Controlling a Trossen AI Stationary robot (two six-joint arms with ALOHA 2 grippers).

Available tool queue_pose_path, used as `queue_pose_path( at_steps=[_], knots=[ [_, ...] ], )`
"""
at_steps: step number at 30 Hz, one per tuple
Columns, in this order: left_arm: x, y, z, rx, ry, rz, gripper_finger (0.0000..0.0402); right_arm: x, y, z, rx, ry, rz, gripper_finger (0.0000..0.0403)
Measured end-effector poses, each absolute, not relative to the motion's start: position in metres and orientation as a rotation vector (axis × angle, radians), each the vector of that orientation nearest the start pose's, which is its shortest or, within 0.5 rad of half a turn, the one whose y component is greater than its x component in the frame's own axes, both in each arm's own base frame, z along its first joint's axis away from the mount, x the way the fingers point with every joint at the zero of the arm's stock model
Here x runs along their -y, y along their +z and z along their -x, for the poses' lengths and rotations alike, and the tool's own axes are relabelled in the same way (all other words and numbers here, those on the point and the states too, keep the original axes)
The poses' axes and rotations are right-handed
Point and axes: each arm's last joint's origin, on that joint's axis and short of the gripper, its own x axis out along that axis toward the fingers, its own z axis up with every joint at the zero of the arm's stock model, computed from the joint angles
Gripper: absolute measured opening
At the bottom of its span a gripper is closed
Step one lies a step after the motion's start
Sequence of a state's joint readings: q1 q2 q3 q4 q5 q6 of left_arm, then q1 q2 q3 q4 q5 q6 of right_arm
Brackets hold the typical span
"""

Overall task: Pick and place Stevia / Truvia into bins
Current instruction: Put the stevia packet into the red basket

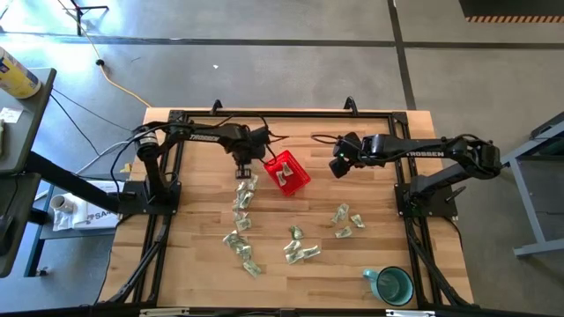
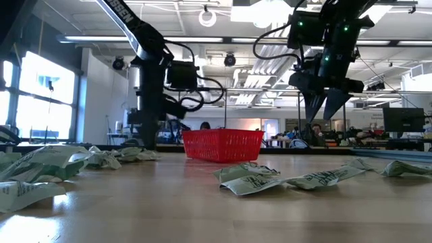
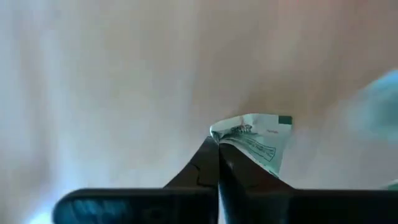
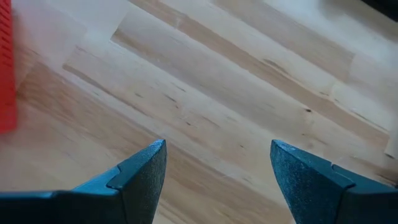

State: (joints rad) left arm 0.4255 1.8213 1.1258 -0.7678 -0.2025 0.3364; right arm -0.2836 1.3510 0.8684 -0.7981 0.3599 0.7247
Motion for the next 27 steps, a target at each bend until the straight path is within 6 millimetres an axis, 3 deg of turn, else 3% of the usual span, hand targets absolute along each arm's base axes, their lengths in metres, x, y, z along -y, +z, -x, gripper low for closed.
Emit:
queue_pose_path(
  at_steps=[3, 5, 10, 13, 15, 18, 23, 27],
  knots=[
    [-0.139, 0.166, -0.287, -1.607, 0.326, -0.111, 0.0052, 0.076, 0.21, -0.223, -1.023, -1.005, -0.537, 0.0277],
    [-0.139, 0.18, -0.289, -1.564, 0.356, -0.072, 0.0037, 0.076, 0.21, -0.223, -1.015, -1.007, -0.535, 0.0277],
    [-0.138, 0.231, -0.302, -1.273, 0.411, 0.063, 0.0024, 0.076, 0.21, -0.224, -1.017, -0.988, -0.552, 0.0277],
    [-0.13, 0.261, -0.318, -1.018, 0.351, 0.107, 0.0037, 0.075, 0.21, -0.224, -1.031, -0.954, -0.582, 0.0277],
    [-0.12, 0.27, -0.328, -0.938, 0.3, 0.095, 0.0033, 0.074, 0.21, -0.224, -1.034, -0.945, -0.59, 0.0277],
    [-0.104, 0.267, -0.345, -0.892, 0.227, 0.083, 0.0022, 0.074, 0.21, -0.225, -1.036, -0.939, -0.596, 0.0277],
    [-0.086, 0.237, -0.361, -0.993, 0.244, 0.129, 0.0028, 0.073, 0.209, -0.225, -1.044, -0.918, -0.623, 0.0277],
    [-0.081, 0.223, -0.365, -1.053, 0.37, 0.05, 0.0116, 0.072, 0.209, -0.225, -1.054, -0.898, -0.63, 0.0277]
  ],
)
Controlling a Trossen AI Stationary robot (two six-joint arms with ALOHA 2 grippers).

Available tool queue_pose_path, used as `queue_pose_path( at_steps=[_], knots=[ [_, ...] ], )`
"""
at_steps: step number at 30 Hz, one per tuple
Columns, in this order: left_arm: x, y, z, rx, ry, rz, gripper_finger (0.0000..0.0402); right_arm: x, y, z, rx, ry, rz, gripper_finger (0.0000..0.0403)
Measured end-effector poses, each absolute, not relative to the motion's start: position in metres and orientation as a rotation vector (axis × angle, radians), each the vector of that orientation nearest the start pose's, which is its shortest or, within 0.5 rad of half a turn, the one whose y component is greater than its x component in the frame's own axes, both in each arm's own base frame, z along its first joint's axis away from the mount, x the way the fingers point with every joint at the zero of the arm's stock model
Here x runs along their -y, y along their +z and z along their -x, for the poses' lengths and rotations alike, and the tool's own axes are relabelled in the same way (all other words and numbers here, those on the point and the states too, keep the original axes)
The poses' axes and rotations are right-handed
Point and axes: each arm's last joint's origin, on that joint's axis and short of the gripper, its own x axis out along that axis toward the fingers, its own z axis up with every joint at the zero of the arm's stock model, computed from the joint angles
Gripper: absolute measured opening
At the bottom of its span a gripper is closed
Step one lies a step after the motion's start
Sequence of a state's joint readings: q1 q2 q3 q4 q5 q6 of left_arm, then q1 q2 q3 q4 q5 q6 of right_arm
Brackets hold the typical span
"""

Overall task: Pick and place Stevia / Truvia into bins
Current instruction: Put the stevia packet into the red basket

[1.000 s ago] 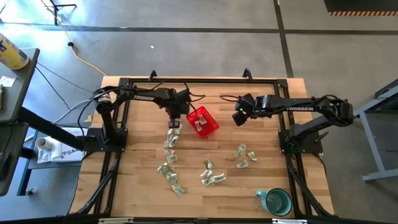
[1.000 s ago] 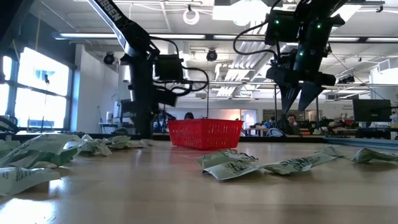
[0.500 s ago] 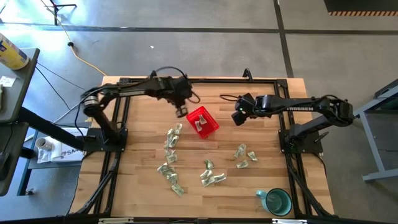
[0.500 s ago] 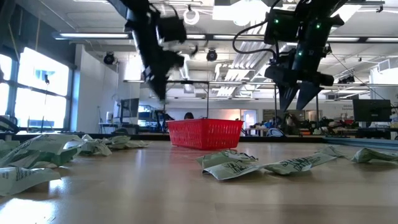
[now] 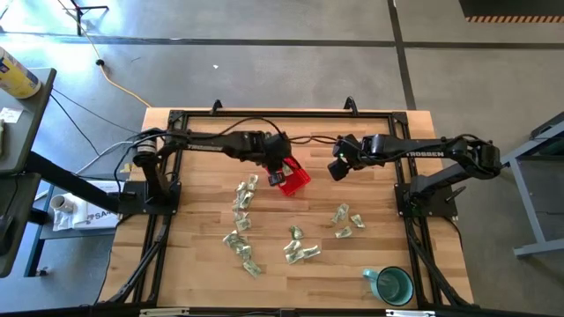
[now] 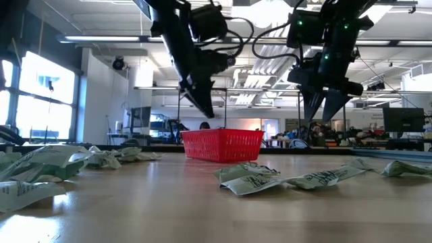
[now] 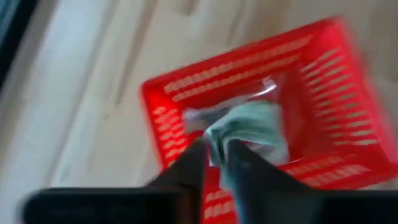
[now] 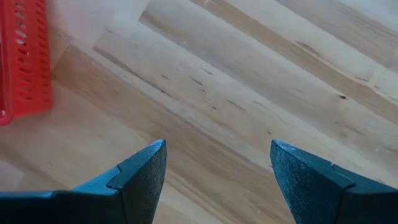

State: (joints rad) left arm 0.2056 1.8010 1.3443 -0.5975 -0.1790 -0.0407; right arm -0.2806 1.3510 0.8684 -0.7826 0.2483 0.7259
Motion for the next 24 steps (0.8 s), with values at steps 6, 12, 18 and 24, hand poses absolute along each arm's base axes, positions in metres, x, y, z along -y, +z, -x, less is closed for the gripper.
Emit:
queue_pose_path(
  at_steps=[6, 12, 18, 24],
  knots=[
    [-0.072, 0.232, -0.357, -1.076, 0.385, 0.115, 0.0267, 0.071, 0.209, -0.226, -1.086, -0.823, -0.634, 0.0277],
    [-0.064, 0.255, -0.329, -1.158, 0.395, 0.186, 0.0304, 0.054, 0.206, -0.223, -1.219, -0.693, -0.694, 0.0277],
    [-0.061, 0.273, -0.309, -1.18, 0.415, 0.211, 0.0258, 0.025, 0.197, -0.221, -1.341, -0.746, -0.738, 0.0277],
    [-0.06, 0.276, -0.304, -1.191, 0.415, 0.212, 0.0209, -0.007, 0.184, -0.24, -1.36, -0.565, -0.657, 0.0277]
  ],
)
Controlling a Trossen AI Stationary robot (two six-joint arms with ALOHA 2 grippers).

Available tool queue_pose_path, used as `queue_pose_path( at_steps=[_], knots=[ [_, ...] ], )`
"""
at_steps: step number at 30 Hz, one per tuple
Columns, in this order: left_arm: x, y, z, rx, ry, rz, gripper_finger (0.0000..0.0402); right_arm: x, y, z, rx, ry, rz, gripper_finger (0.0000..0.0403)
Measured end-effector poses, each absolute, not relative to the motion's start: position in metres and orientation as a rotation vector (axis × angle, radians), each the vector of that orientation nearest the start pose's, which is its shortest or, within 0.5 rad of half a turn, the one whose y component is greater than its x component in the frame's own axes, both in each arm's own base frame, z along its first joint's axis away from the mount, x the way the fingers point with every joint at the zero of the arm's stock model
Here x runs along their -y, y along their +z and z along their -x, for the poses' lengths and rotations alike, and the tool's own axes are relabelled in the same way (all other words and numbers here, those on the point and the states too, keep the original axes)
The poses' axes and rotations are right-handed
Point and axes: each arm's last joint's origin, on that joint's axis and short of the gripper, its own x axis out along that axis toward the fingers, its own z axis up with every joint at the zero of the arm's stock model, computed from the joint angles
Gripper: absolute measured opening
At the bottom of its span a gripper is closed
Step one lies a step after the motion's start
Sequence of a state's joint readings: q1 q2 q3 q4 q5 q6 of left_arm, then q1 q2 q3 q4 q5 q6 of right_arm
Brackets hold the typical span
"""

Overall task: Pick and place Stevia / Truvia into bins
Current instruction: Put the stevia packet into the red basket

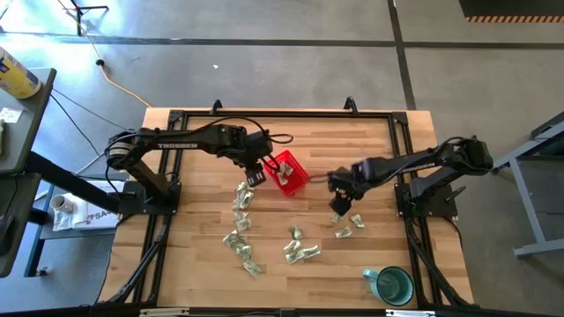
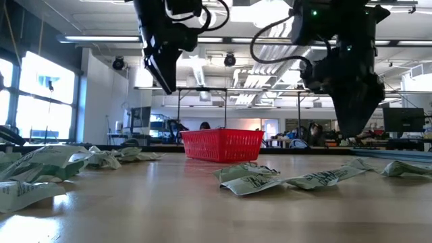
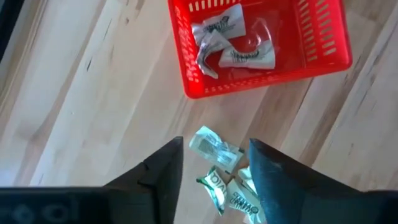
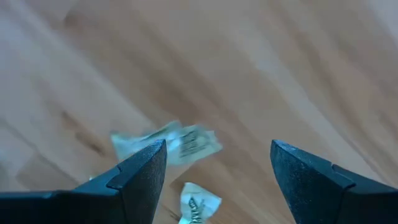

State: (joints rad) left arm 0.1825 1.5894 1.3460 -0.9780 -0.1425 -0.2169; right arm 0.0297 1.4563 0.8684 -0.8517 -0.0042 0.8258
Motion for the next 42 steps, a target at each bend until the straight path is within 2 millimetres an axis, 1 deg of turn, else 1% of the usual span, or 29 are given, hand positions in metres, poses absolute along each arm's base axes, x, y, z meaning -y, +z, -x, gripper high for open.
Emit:
queue_pose_path(
  at_steps=[4, 6, 9, 13, 18, 24, 28, 32, 35, 39, 42],
  knots=[
    [-0.06, 0.276, -0.304, -1.195, 0.404, 0.196, 0.0184, -0.022, 0.169, -0.247, -1.417, -0.474, -0.563, 0.0277],
    [-0.06, 0.276, -0.304, -1.197, 0.4, 0.189, 0.0175, -0.027, 0.16, -0.251, -1.455, -0.438, -0.531, 0.0277],
    [-0.06, 0.276, -0.304, -1.2, 0.398, 0.188, 0.0165, -0.033, 0.148, -0.257, -1.479, -0.34, -0.434, 0.0277],
    [-0.06, 0.275, -0.302, -1.22, 0.395, 0.19, 0.0157, -0.04, 0.139, -0.259, -1.514, -0.247, -0.321, 0.0277],
    [-0.06, 0.276, -0.303, -1.209, 0.392, 0.192, 0.0154, -0.041, 0.139, -0.259, -1.517, -0.215, -0.279, 0.0277],
    [-0.061, 0.277, -0.307, -1.162, 0.389, 0.195, 0.0154, -0.039, 0.139, -0.259, -1.507, -0.262, -0.275, 0.0277],
    [-0.061, 0.277, -0.308, -1.155, 0.388, 0.195, 0.0154, -0.039, 0.139, -0.259, -1.509, -0.3, -0.3, 0.0277],
    [-0.06, 0.277, -0.308, -1.156, 0.359, 0.215, 0.0154, -0.039, 0.141, -0.258, -1.52, -0.317, -0.291, 0.0277],
    [-0.059, 0.277, -0.309, -1.154, 0.336, 0.23, 0.0154, -0.038, 0.147, -0.259, -1.525, -0.356, -0.25, 0.0277],
    [-0.058, 0.278, -0.31, -1.143, 0.298, 0.273, 0.0154, -0.036, 0.16, -0.266, -1.499, -0.407, -0.161, 0.0277],
    [-0.056, 0.278, -0.311, -1.133, 0.244, 0.347, 0.0154, -0.037, 0.168, -0.272, -1.47, -0.379, -0.095, 0.0277]
  ],
)
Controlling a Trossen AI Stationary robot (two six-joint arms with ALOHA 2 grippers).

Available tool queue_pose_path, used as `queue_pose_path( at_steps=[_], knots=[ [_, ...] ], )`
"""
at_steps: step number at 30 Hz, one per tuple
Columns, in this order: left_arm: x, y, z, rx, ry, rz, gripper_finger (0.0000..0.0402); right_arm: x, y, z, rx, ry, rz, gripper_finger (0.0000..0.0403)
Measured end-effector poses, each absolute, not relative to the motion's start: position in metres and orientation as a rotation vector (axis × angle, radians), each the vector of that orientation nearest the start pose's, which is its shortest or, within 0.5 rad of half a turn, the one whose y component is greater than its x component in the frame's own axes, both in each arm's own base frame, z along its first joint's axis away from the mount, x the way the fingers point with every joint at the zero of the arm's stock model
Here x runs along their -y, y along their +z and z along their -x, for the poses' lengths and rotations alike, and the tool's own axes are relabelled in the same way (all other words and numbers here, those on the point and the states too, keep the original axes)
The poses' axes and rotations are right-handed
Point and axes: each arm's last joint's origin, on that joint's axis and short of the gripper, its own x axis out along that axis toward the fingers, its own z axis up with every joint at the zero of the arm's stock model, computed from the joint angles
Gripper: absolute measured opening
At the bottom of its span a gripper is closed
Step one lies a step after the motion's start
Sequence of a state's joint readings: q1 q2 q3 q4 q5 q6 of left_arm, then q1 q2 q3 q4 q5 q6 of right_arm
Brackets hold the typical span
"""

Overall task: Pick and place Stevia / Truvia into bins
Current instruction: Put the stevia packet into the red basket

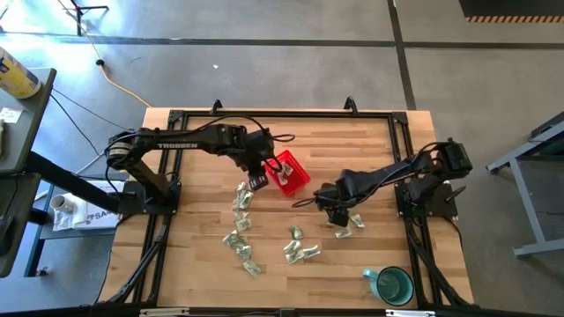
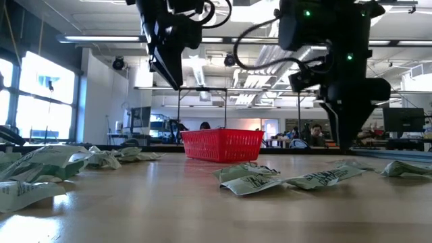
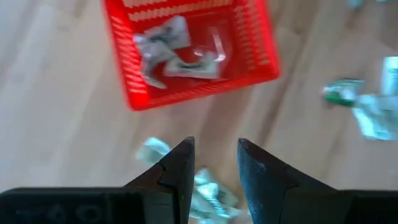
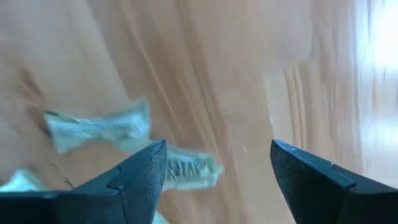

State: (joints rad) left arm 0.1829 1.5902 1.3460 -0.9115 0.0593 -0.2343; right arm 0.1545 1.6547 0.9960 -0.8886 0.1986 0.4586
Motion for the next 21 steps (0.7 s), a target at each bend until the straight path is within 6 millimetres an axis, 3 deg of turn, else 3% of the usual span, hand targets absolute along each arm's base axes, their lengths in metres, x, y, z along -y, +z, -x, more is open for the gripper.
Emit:
queue_pose_path(
  at_steps=[5, 10, 16, 21],
  knots=[
    [-0.045, 0.278, -0.312, -1.142, 0.209, 0.426, 0.0154, -0.043, 0.17, -0.278, -1.445, -0.196, 0.093, 0.0277],
    [-0.013, 0.277, -0.312, -1.189, 0.198, 0.45, 0.0154, -0.048, 0.167, -0.277, -1.461, -0.014, 0.293, 0.0277],
    [0.027, 0.276, -0.309, -1.191, 0.303, 0.415, 0.0154, -0.049, 0.166, -0.278, -1.466, 0.091, 0.359, 0.0277],
    [0.036, 0.273, -0.301, -1.244, 0.395, 0.462, 0.0154, -0.052, 0.163, -0.283, -1.394, 0.207, 0.369, 0.0277]
  ],
)
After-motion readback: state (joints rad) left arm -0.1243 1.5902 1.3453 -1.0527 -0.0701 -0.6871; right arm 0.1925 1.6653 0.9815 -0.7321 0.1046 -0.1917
